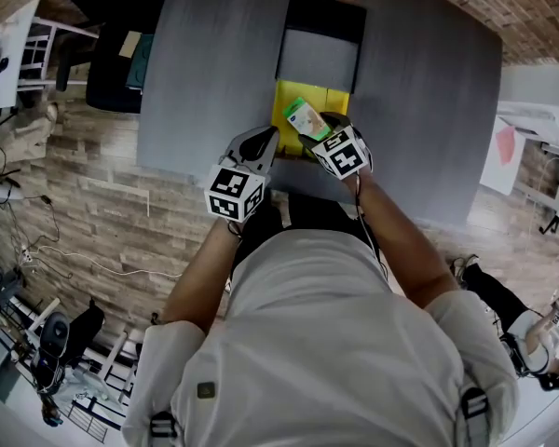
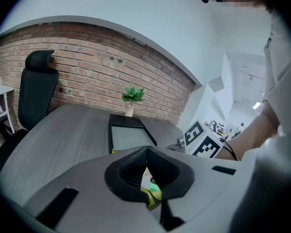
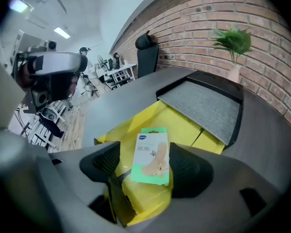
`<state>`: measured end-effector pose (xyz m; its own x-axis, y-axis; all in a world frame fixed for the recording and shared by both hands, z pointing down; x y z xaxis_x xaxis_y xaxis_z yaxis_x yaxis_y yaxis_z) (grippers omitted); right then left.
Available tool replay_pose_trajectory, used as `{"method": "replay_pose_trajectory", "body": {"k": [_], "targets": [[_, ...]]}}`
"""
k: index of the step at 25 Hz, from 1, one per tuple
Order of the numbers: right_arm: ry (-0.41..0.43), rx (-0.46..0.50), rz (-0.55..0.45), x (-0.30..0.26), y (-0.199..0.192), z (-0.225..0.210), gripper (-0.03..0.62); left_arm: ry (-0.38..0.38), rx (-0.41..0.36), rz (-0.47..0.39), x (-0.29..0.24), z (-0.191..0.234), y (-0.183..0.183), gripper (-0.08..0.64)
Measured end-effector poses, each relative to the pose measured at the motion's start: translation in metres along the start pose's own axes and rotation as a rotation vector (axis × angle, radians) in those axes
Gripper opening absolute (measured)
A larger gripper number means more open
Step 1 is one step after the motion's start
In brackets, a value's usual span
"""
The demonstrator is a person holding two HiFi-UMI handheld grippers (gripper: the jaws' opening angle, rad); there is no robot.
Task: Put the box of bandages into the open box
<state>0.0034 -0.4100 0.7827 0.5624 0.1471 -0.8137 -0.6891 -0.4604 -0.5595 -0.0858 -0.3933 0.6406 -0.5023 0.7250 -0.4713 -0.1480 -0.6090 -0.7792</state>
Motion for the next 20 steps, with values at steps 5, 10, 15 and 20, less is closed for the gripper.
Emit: {"method": "replay_pose_trajectory", "body": {"k": [5,10,15,20], "targets": [[-0.023,0.002,-0.016,0.006,0.004,0.001,0.31,-0.01,-0.014,-0.002,0.009,-0.001,0.003,0.017],[-0.057,0.0,-0.05,0.019,0.01,0.007,0.308,-0.028,-0.03,-0.003,0.023,-0.007,0.003,0.017],[-0.12,0.011,-0.146,0.047,0.033,0.018,0.217,-0.06,-0.06,-0.011,0.039,-0.013,0.01,0.017],[-0.194,0.005,-0.248,0.086,0.057,0.032,0.142,-0.097,-0.097,-0.031,0.06,-0.023,0.021,0.017]]}}
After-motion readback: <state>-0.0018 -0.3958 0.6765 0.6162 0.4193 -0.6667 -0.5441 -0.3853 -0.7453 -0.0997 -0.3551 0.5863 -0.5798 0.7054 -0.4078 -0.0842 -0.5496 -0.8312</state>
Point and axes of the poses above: the fingertips, and each gripper's own axes: x backward along the fingers, z to its left, y out of its top, the point moved 1 cm from there along x, backward along the fingers, and after that the axes turned 5 degrees about x, right-handed, at the moved point
